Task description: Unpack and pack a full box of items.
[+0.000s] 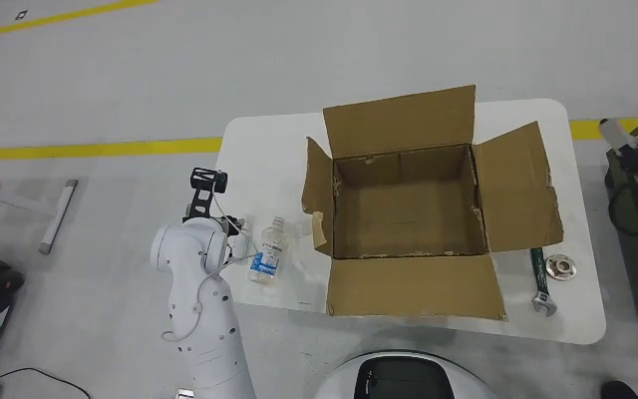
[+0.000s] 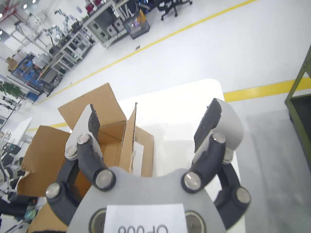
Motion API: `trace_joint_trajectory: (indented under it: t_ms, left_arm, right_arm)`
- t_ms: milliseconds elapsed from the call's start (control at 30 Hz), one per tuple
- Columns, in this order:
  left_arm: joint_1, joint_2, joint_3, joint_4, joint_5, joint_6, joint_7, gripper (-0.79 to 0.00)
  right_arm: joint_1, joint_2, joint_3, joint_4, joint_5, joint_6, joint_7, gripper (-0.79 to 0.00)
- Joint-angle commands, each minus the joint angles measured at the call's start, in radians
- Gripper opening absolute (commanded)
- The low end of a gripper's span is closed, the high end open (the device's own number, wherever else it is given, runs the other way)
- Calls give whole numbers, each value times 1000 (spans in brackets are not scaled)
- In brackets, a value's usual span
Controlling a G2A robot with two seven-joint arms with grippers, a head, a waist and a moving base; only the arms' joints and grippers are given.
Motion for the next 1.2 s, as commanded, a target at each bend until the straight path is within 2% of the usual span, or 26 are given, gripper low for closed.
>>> trace_joint_trajectory:
  t_ms: [0, 33, 67, 100, 267, 533, 633, 733, 833, 1033, 1100, 1167]
  left_arm:
    - [0, 0, 0, 0, 0, 0, 0, 0]
    - [0, 0, 0, 0, 0, 0, 0, 0]
    - [0, 0, 0, 0, 0, 0, 0, 0]
    - [0, 0, 0, 0, 0, 0, 0, 0]
    - [0, 0, 0, 0, 0, 0, 0, 0]
    - [0, 0, 0, 0, 0, 0, 0, 0]
    - [26, 4, 0, -22, -9, -2, 39, 0]
    - [52, 9, -2, -71, -53, -59, 35, 0]
    - [82, 14, -4, -113, -143, -158, 14, 0]
    - [203, 56, 68, -119, -184, -317, 173, 0]
    - [220, 73, 82, -116, -188, -338, 193, 0]
    - [222, 76, 83, -114, -192, -338, 194, 0]
  right_arm:
    - [-34, -6, -16, 11, -63, -25, -126, 0]
    - [-50, -9, -28, 21, -73, -42, -164, -203]
    - [-58, -13, -30, 25, -80, -38, -210, -751]
    - [-72, -16, -38, 25, -98, -37, -236, -785]
    - [-98, -25, -61, -6, -167, 5, -280, -785]
    - [-93, -30, -93, -23, -231, 20, -219, -785]
    - [-85, -32, -87, -20, -225, 19, -207, -785]
    - [-78, -34, -74, -20, -207, 20, -188, -785]
    - [-72, -36, -63, -17, -196, 16, -175, -785]
    - [-66, -42, -59, -17, -184, 16, -159, -785]
    - [-65, -43, -59, -18, -183, 15, -157, -785]
    - [-64, -45, -59, -19, -184, 13, -155, -785]
